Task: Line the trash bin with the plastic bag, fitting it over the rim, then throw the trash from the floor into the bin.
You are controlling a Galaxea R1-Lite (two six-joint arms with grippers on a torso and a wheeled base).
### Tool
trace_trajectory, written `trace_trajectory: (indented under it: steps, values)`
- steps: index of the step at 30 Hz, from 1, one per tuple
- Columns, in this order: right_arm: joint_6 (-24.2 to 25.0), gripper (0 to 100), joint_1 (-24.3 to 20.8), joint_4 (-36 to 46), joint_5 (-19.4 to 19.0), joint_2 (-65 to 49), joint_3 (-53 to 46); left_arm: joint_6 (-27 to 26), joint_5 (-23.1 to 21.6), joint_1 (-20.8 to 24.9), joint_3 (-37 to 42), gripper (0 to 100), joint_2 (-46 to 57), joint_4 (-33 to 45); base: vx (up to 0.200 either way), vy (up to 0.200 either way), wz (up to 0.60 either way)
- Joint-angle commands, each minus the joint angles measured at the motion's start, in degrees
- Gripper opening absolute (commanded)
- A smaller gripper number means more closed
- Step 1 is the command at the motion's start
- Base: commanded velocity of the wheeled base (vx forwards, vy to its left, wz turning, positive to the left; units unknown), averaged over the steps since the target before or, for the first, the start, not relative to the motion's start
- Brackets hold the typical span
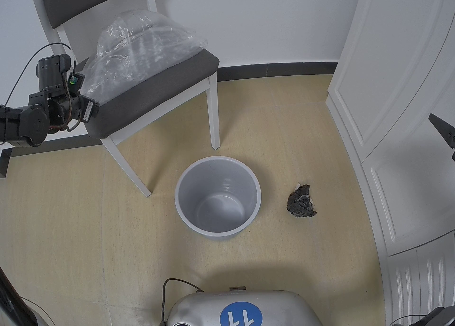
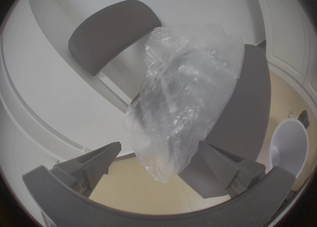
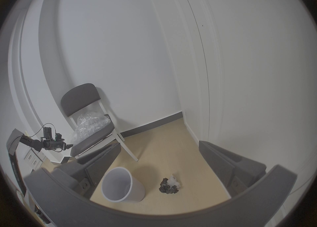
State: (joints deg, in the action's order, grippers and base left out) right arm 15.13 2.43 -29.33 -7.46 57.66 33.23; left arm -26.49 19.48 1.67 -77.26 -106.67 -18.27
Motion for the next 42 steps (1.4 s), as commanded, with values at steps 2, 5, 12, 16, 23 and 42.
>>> trace_trajectory:
  steps: [2, 5, 12, 16, 23, 42]
  values:
    - [0.08, 100, 0.12, -0.02, -0.01, 0.08, -0.01, 0.04, 0.03, -1.23, -1.31, 100, -0.21, -0.01, 0.0, 0.0, 0.0]
    - [-0.01, 100, 0.47, -0.02, -0.01, 0.08, 0.08, 0.04, 0.03, -1.41, -1.57, 100, 0.32, -0.1, 0.0, 0.0, 0.0]
    - [0.08, 100, 0.47, -0.02, -0.01, 0.08, 0.17, -0.05, 0.03, -1.76, -5.09, 100, 1.55, -0.01, 0.0, 0.0, 0.0]
    - [-0.01, 100, 0.47, -0.02, -0.01, 0.08, 0.17, -0.32, 0.12, -2.29, -8.96, 100, 1.99, 2.28, 0.0, 0.0, 0.0]
    - [-0.01, 100, 0.39, -0.02, -0.01, 0.08, -0.01, 0.3, -0.76, -1.41, 1.33, 100, 6.03, 9.13, 0.0, 0.0, 0.0]
    - [-0.01, 100, 0.39, 0.06, -0.01, 0.7, -0.1, 1.53, 0.03, -2.2, 0.89, 100, -3.81, -0.36, 0.0, 0.0, 0.0]
